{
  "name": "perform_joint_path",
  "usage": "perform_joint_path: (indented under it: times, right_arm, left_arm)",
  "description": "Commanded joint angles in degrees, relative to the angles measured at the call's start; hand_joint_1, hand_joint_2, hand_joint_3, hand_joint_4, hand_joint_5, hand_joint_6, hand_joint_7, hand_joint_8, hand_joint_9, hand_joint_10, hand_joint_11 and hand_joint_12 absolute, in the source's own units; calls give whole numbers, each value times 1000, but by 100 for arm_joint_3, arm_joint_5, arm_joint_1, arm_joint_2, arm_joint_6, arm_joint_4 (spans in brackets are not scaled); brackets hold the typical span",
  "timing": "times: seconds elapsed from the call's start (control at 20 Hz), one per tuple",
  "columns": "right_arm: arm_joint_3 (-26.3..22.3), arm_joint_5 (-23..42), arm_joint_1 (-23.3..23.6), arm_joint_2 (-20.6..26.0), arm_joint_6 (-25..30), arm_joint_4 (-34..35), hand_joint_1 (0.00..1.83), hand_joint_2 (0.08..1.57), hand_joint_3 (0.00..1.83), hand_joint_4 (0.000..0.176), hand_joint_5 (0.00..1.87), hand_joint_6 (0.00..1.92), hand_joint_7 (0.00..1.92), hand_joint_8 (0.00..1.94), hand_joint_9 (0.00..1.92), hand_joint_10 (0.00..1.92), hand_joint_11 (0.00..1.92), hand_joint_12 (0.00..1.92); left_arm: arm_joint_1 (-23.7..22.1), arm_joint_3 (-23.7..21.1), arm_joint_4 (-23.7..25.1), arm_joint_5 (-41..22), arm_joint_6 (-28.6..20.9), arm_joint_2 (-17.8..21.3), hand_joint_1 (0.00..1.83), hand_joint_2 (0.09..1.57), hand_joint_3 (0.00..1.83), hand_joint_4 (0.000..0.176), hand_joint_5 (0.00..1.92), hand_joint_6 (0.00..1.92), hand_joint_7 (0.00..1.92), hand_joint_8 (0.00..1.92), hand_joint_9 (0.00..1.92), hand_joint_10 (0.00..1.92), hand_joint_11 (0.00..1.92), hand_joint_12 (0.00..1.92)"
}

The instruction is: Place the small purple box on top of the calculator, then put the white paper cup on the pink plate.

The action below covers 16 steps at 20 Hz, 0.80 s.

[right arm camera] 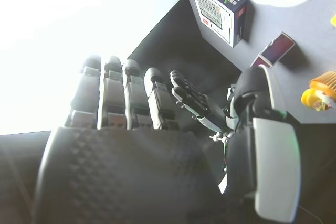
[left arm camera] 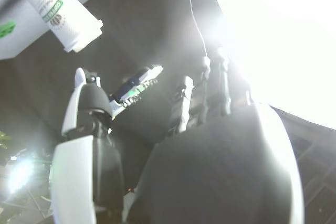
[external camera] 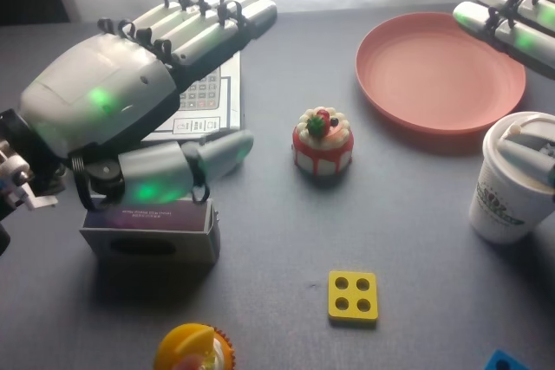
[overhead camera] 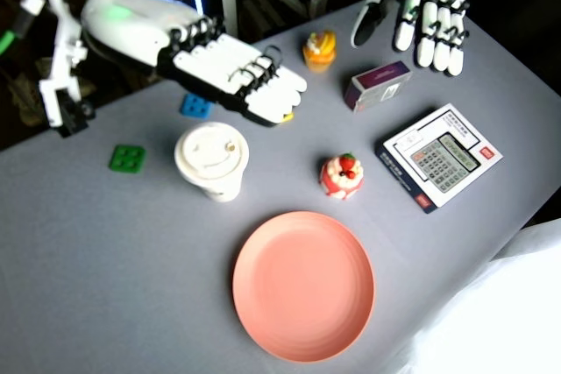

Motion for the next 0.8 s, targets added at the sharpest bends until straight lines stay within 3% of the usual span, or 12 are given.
perform_joint_path:
  times: [0.0,0.2,0.35,0.6,0.65,0.75]
  right_arm:
    - [9,746,84,-11,-19,-48,122,1272,54,0,0,0,0,0,0,0,0,0]
    - [9,745,65,-13,-19,-13,121,1271,35,0,0,0,0,0,0,0,0,0]
    - [9,745,53,-12,-18,8,230,1264,21,0,0,0,0,0,0,0,0,0]
    - [11,746,49,-10,-18,71,177,1261,12,0,0,0,0,0,0,0,0,0]
    - [11,746,48,-10,-18,85,224,1259,9,0,0,0,0,0,0,0,0,0]
    - [14,746,36,-10,-18,117,253,1263,9,0,0,0,0,0,0,0,0,0]
  left_arm:
    - [-90,7,-45,-728,9,-29,253,1372,34,0,0,0,0,0,0,0,0,0]
    - [-83,-2,-45,-710,8,-23,332,1327,0,0,0,0,0,0,0,0,0,0]
    - [11,-47,-45,-612,7,63,519,1146,0,0,0,0,0,0,0,0,0,0]
    - [443,-188,-289,-560,8,357,719,994,0,0,0,0,0,0,0,0,0,0]
    - [535,-203,-338,-486,8,390,860,961,0,6,0,0,0,0,0,0,0,0]
    - [697,-212,-428,-334,8,402,920,952,0,0,0,0,7,2,0,0,0,0]
